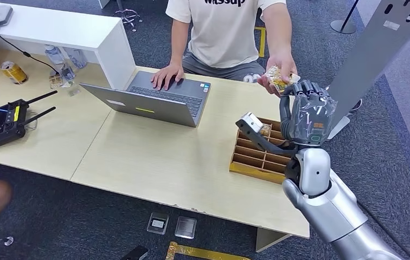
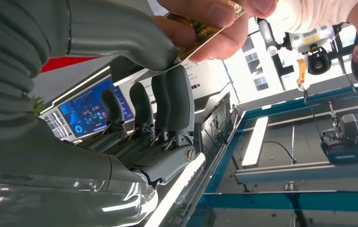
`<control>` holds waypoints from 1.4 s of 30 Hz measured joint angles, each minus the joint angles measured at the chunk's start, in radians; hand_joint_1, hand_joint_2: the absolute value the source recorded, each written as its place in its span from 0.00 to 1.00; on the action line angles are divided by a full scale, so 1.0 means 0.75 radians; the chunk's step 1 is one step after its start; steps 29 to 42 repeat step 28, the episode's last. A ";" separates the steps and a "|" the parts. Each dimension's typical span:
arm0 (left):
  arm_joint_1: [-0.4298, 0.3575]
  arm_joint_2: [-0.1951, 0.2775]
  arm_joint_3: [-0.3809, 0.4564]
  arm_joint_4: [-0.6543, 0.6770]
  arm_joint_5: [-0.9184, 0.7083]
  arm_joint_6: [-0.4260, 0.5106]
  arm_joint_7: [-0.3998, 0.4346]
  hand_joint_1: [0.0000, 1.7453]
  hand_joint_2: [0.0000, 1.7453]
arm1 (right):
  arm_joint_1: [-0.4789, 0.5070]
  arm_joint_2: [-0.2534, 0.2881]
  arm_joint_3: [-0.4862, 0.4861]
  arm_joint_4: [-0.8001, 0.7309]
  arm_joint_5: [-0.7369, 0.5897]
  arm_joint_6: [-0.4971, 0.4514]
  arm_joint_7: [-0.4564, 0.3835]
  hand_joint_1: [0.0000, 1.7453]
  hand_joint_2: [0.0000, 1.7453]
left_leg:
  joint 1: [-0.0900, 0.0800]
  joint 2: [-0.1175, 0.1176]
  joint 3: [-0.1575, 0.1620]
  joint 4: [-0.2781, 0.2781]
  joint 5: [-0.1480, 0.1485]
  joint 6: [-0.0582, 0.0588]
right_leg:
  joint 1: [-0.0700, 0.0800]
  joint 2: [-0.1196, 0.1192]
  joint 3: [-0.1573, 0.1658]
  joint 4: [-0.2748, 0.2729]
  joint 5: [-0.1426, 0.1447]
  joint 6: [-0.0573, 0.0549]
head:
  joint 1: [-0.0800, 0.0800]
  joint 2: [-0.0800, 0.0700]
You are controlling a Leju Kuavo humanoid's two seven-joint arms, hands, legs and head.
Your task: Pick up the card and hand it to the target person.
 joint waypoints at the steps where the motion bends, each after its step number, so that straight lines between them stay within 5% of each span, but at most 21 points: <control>1: 0.000 0.000 0.000 0.000 0.000 -0.002 0.000 0.00 1.00 | 0.002 0.007 -0.002 0.012 0.001 0.000 -0.009 0.73 1.00 | 0.000 0.000 0.000 0.000 0.000 0.000 | 0.000 0.000 0.000 0.000 0.000 0.000 | 0.000 0.000; 16: 0.002 -0.001 0.000 0.000 0.020 -0.012 -0.011 0.00 1.00 | 0.006 0.149 -0.044 0.261 -0.414 -0.001 -0.272 0.73 1.00 | 0.000 0.000 -0.001 0.000 0.000 0.000 | 0.000 0.000 0.000 0.000 0.000 0.000 | 0.000 0.000; 20: 0.003 -0.001 0.000 0.000 0.032 -0.004 -0.005 0.00 1.00 | 0.008 0.177 -0.094 0.277 -0.531 -0.002 -0.348 0.00 1.00 | 0.000 0.000 -0.001 0.000 0.000 0.000 | 0.000 0.000 -0.001 0.000 0.000 0.000 | 0.000 0.000; 22: 0.003 -0.001 0.000 0.000 0.034 0.000 -0.004 0.00 1.00 | 0.015 0.187 -0.126 0.275 -0.563 -0.003 -0.379 0.00 1.00 | 0.000 0.000 -0.001 0.000 0.000 0.000 | 0.000 0.000 -0.001 0.000 0.000 0.000 | 0.000 0.000; 26: 0.006 -0.001 0.001 0.000 0.043 0.012 -0.015 0.00 0.00 | 0.047 0.202 -0.213 0.233 -0.594 -0.005 -0.447 0.00 1.00 | 0.000 0.000 -0.001 0.000 0.000 0.000 | 0.000 0.000 0.000 0.000 0.000 0.000 | 0.000 0.000; 42: 0.007 -0.001 0.001 0.000 0.049 0.022 -0.016 0.00 0.00 | 0.061 0.207 -0.250 0.211 -0.624 -0.006 -0.478 0.00 1.00 | 0.000 0.000 0.000 0.000 0.000 0.000 | 0.000 0.000 0.000 0.000 0.000 0.000 | 0.000 0.000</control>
